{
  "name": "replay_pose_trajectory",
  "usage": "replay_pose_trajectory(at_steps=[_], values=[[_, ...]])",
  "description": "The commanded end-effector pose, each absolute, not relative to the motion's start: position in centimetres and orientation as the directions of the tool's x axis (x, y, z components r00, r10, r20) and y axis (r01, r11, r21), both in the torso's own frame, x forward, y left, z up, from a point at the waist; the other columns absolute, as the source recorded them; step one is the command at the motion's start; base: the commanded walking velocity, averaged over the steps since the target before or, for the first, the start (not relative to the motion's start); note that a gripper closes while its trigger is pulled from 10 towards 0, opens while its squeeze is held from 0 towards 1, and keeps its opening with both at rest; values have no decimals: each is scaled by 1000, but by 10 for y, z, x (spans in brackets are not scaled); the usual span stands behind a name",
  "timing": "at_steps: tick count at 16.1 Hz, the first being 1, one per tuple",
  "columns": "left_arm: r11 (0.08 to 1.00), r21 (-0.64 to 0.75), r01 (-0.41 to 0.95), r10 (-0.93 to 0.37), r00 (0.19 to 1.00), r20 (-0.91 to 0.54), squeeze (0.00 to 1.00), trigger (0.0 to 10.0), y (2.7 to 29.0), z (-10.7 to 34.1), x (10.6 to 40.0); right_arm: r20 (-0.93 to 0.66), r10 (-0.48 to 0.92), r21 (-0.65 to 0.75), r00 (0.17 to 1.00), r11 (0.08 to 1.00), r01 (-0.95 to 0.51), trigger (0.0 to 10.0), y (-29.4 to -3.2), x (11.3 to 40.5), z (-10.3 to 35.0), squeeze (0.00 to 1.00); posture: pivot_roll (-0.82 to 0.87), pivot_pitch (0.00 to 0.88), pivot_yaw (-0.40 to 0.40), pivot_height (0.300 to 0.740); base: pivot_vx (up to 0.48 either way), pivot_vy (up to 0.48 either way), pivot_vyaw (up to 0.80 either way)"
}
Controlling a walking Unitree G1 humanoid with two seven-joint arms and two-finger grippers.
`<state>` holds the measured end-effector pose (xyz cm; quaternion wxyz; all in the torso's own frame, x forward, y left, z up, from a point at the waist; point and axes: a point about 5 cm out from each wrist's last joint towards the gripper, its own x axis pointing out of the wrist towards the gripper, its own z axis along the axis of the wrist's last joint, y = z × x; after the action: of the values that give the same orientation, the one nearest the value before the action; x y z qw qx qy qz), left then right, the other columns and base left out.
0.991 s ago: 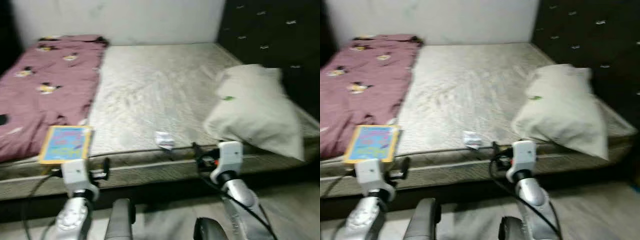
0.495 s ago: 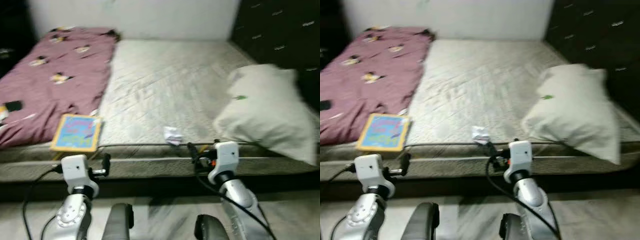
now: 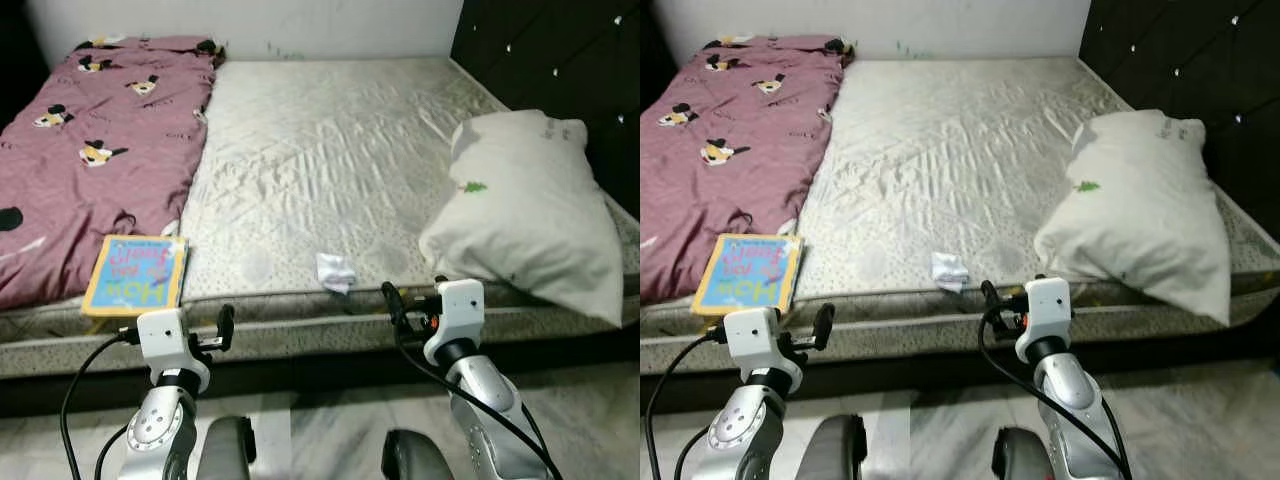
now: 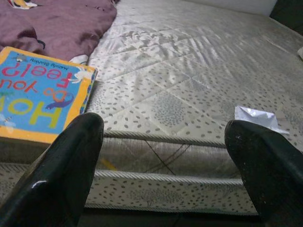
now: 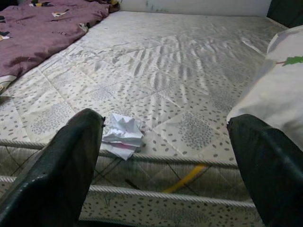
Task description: Clean up the room
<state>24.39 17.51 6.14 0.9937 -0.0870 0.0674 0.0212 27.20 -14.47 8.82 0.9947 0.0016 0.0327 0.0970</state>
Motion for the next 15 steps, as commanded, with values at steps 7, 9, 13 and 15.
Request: replay_pose_trajectory(at_steps=[7, 9, 13, 15], values=[[985, -163, -52, 29, 990, -138, 0, 10000, 178, 64, 246, -69, 204, 16, 976, 979, -204, 10000, -142, 274, 90, 0, 31, 27, 1, 590, 281, 0, 0], [986, -161, -51, 29, 990, -138, 0, 10000, 178, 64, 246, -70, 204, 17, 977, 979, -203, 10000, -142, 275, 90, 0, 31, 27, 1, 590, 304, 0, 0], [986, -160, -48, 25, 990, -138, 0, 10000, 178, 64, 247, -71, 204, 19, 976, 979, -203, 10000, -142, 275, 89, 0, 31, 27, 2, 590, 312, 0, 0], [986, -159, -47, 25, 990, -139, 0, 10000, 178, 64, 247, -71, 206, 19, 976, 979, -205, 10000, -142, 276, 89, 0, 31, 27, 1, 590, 313, 0, 0]])
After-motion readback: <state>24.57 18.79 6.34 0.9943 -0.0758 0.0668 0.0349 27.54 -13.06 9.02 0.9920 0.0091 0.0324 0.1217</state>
